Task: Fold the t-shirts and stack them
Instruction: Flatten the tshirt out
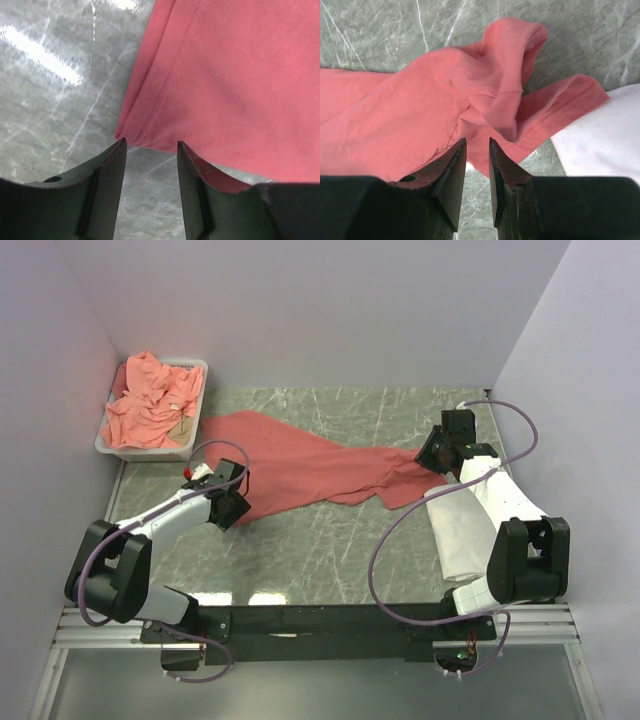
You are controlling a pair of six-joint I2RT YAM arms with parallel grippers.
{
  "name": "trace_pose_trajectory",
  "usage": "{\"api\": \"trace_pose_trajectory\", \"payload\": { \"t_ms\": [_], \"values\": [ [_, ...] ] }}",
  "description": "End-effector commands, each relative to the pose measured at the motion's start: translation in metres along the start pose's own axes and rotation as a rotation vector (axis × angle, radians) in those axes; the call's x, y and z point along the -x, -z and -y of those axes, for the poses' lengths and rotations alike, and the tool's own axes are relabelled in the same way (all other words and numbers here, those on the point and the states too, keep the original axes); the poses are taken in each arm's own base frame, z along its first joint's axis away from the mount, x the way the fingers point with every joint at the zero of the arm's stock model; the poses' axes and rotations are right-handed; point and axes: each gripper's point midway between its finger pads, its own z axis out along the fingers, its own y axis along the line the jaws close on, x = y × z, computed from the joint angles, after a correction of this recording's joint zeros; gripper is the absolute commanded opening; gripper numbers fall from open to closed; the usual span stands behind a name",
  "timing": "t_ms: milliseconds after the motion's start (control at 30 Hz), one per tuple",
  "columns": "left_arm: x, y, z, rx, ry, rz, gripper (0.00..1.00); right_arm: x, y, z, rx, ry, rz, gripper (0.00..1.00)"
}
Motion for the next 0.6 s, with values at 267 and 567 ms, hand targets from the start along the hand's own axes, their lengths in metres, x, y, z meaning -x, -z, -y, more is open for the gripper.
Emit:
{"api": "trace_pose_trajectory", "payload": {
  "t_ms": [267, 567],
  "values": [
    [0.004, -0.003, 0.003, 0.068, 0.081, 0.066, 0.52, 0.021, 0.009, -0.018, 0.06, 0.02, 0.074, 0.31],
    [-0.001, -0.021, -0.003, 0.135, 0.057, 0.06, 0.28, 0.02, 0.008, -0.018, 0.062, 0.023, 0.064, 0.31]
  ]
}}
